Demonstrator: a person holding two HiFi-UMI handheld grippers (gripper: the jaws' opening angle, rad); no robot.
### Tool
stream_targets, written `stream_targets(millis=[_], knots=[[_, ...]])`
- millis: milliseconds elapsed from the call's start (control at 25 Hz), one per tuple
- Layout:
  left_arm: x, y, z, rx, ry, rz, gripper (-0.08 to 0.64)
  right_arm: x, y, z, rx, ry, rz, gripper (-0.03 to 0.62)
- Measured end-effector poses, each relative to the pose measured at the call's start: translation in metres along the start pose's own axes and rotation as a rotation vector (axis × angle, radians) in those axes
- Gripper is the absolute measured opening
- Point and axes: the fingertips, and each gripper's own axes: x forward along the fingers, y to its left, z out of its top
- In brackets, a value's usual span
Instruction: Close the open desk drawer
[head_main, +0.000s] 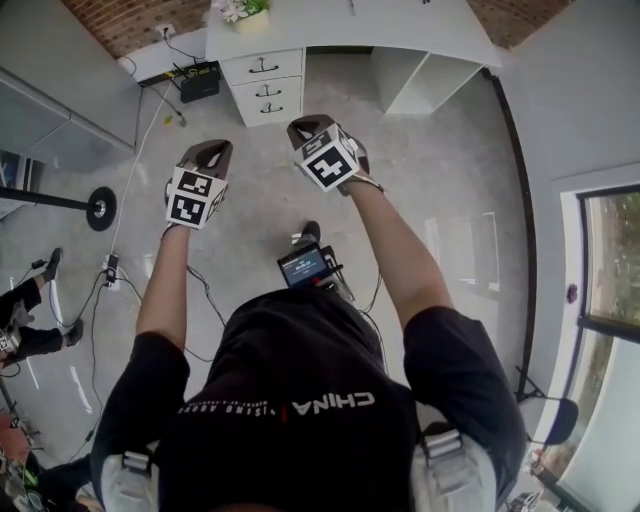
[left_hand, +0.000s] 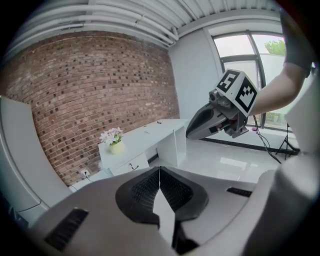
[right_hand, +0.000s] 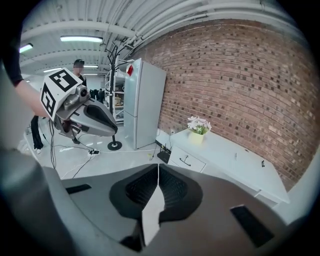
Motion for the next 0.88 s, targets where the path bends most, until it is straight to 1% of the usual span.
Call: stream_targets(millis=[160, 280, 400, 520, 640, 800, 880], knots=[[-0.048, -0.035, -0.027, 0.004, -0.011, -0.006, 0.012, -0.034, 0.059, -0.011, -0.013, -0.01, -0.012, 0.017], [-0.079, -0.06, -0.032, -0.005, -0.048, -0.006, 0.012, -0.064, 0.092, -0.019, -0.018, -0.021, -0.026, 0.017], [-0.098, -0.084, -0.031, -0.008, -0.072, -0.007, 0.012, -0.089, 0.114, -0.032, -0.019, -0.014, -0.028, 0.017], [-0.106, -0.103, -0.03, -0.01, -0.084, -0.006, 0.012, -0.106, 0.121, -0.042, -0.021, -0.014, -0.029, 0.017], [-0.107, -0.12, -0.027, -0.012, -0.087, -0.004, 0.012, -0.119, 0.119, -0.047, -0.026, -0.03, -0.036, 0.017], [-0.1, -0.135, -0.015, -0.047, -0.098, 0.003, 0.012, -0.133, 0.109, -0.055, -0.027, -0.041, -0.035, 0.017], [-0.094, -0.144, -0.01, -0.069, -0.098, 0.008, 0.012, -0.142, 0.104, -0.063, -0.042, -0.036, -0.028, 0.017]])
